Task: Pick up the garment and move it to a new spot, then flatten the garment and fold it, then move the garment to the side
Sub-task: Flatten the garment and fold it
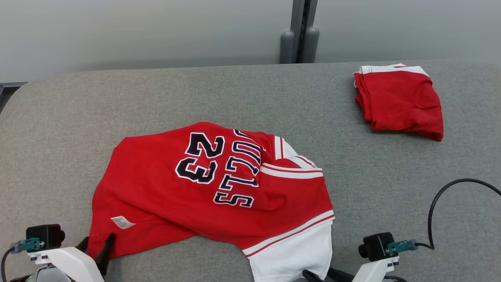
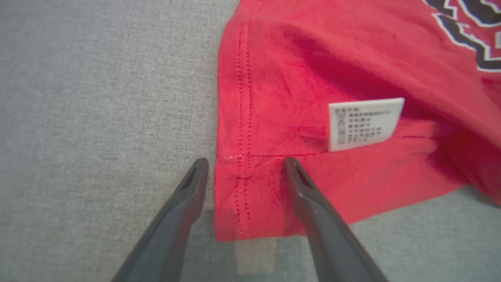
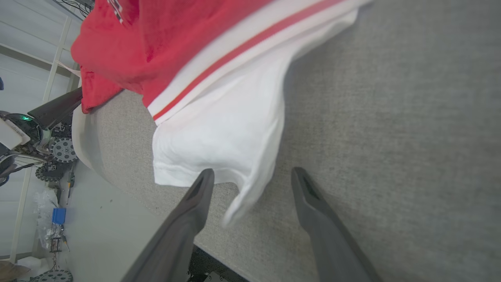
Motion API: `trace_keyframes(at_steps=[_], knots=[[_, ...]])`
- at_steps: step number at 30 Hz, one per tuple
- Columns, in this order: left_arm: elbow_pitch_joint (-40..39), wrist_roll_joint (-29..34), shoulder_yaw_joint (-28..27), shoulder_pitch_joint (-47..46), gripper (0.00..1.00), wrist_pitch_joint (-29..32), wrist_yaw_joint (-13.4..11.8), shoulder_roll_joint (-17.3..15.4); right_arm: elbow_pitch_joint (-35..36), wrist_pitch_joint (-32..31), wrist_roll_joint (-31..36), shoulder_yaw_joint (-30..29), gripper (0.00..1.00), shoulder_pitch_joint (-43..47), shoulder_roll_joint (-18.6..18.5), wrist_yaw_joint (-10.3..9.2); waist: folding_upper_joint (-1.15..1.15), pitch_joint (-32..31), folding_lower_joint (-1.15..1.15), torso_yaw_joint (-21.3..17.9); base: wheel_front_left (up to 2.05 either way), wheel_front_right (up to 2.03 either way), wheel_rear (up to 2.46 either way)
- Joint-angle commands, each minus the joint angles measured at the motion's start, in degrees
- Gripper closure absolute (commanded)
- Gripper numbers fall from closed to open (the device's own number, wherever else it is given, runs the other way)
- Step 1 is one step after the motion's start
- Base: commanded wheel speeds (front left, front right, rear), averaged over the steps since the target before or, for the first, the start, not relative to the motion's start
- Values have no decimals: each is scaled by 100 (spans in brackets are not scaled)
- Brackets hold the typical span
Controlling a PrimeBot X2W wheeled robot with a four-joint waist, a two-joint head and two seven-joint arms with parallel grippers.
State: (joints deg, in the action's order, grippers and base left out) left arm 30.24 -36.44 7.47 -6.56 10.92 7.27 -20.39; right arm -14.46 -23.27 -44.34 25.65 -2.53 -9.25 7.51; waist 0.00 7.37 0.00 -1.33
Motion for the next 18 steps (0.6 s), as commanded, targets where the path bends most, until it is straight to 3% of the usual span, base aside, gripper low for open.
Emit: trace_keyframes(at_steps=[1, 7, 9, 10, 11, 12, 13, 18], knots=[[23, -85, 59, -152, 0, 7, 32, -34, -142, -65, -21, 78, 0, -1, 3, -2, 0, 7, 0, 11, 0, 0, 0], [50, -198, 229, -168, 0, -77, 24, -108, -210, -37, -67, 213, 0, -74, 9, -3, 0, -2, 0, 33, 0, 0, 0], [65, -262, 296, -189, 24, -111, 25, -135, -230, -17, -92, 249, 53, -88, -7, -2, 0, -8, 0, 47, 0, 0, 0], [72, -275, 322, -202, 45, -139, 25, -151, -237, -6, -104, 255, 69, -97, -19, -2, 0, -11, 0, 54, 0, 0, 0], [72, -298, 338, -219, 60, -172, 25, -168, -238, 4, -110, 265, 100, -105, -30, -2, 0, -16, 0, 60, 0, 0, 0], [68, -294, 349, -235, 89, -226, 25, -187, -234, 1, -125, 279, 100, -114, -43, -1, 0, -24, 0, 65, 0, 0, 0], [69, -301, 360, -243, 100, -262, 25, -198, -221, 9, -147, 288, 100, -126, -61, -1, 0, -35, 0, 71, 0, 0, 0], [-35, -383, 451, -150, 100, -406, 26, -262, -134, 179, -240, 316, 100, -140, -163, -1, 0, -145, 0, 91, 0, 0, 0]])
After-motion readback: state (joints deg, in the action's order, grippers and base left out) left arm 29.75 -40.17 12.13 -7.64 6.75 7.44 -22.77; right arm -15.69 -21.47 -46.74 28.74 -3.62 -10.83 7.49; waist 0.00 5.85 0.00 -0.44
